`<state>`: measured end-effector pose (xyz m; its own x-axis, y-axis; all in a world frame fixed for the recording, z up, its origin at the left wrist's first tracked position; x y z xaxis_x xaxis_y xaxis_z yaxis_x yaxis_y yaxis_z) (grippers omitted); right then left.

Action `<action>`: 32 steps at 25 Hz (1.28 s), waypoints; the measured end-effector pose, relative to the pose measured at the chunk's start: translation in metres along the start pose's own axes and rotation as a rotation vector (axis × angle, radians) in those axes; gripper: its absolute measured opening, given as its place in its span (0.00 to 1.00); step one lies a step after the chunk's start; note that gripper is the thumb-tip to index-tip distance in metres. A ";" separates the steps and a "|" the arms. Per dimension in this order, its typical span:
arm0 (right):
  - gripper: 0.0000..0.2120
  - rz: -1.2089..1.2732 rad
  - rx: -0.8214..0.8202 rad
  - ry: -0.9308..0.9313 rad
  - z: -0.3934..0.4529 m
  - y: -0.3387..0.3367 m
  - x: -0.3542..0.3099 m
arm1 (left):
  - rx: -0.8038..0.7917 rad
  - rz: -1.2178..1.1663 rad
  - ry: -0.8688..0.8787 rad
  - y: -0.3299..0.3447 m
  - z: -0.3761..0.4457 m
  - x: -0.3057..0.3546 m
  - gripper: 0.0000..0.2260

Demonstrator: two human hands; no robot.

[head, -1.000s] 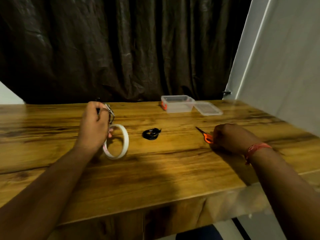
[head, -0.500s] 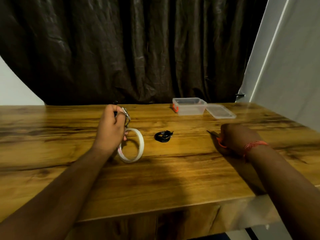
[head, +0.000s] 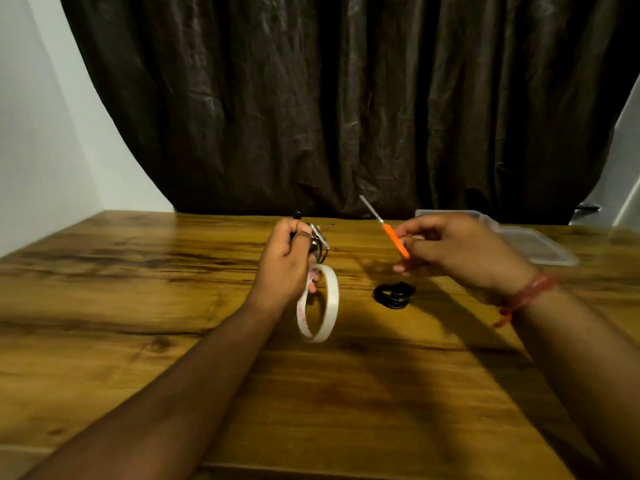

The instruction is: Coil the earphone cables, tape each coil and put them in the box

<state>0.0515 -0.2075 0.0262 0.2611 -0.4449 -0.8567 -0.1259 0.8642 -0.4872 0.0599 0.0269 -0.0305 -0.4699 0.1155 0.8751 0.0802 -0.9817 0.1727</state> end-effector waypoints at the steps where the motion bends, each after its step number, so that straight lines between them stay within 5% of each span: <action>1: 0.08 0.071 -0.078 0.012 0.008 0.013 -0.006 | 0.024 -0.007 -0.003 -0.001 0.002 -0.001 0.08; 11: 0.21 0.301 -0.478 0.005 0.019 0.063 0.012 | -0.084 -0.001 0.041 0.008 0.000 0.002 0.07; 21: 0.19 0.126 -0.918 -0.127 0.000 0.012 0.010 | -0.136 -0.006 0.094 0.007 -0.006 0.018 0.05; 32: 0.21 -0.040 -0.934 -0.183 0.004 0.011 0.012 | -0.277 0.065 0.050 0.013 -0.014 0.016 0.06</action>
<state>0.0568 -0.2022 0.0115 0.4172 -0.3581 -0.8353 -0.8069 0.2770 -0.5218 0.0414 0.0141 -0.0202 -0.5150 0.0504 0.8557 -0.1285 -0.9915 -0.0189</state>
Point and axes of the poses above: each hand's wrist, its own z-axis towards the middle knuckle, its own y-axis out of the palm, x = y × z, the point moved 2 cm from there along z, towards the middle knuckle, and after that the axes turned 8 degrees about -z, right-handed, at the moved point
